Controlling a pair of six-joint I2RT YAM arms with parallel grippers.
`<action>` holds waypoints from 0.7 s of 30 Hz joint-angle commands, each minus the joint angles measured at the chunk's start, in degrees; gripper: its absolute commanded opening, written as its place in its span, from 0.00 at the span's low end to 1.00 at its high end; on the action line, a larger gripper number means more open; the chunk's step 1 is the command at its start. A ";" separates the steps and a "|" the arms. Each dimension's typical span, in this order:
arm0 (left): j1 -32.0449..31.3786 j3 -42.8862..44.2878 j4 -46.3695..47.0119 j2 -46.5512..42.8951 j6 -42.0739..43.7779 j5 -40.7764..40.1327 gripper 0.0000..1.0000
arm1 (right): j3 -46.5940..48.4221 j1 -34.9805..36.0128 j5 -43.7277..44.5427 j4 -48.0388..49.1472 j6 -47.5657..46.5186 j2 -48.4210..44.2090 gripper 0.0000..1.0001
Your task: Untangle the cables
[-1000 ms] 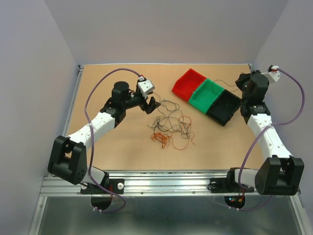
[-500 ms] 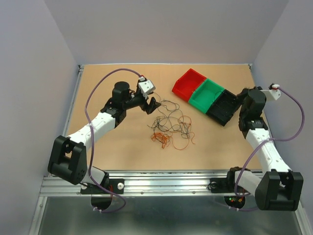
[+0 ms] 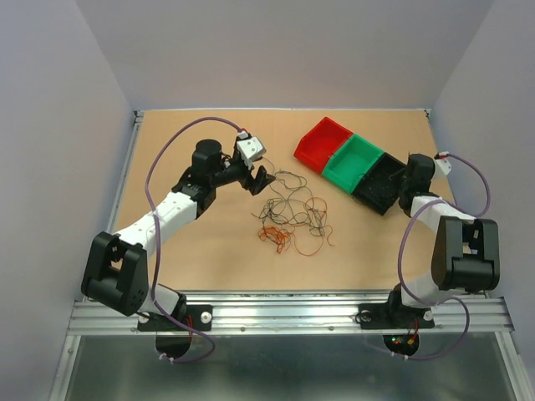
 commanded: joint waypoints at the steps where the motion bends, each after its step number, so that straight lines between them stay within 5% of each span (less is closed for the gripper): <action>1: -0.54 -0.83 1.48 -3.56 0.96 0.36 0.84 | 0.17 -2.61 -1.18 4.85 3.92 0.08 0.01; 13: -0.80 -0.83 1.39 -3.30 1.14 -0.26 0.84 | 9.74 -1.74 1.81 -1.38 2.44 14.06 0.00; 21: -0.98 -0.83 1.39 -3.21 1.40 -0.61 0.84 | 11.42 1.34 7.70 -5.25 -1.08 9.23 0.14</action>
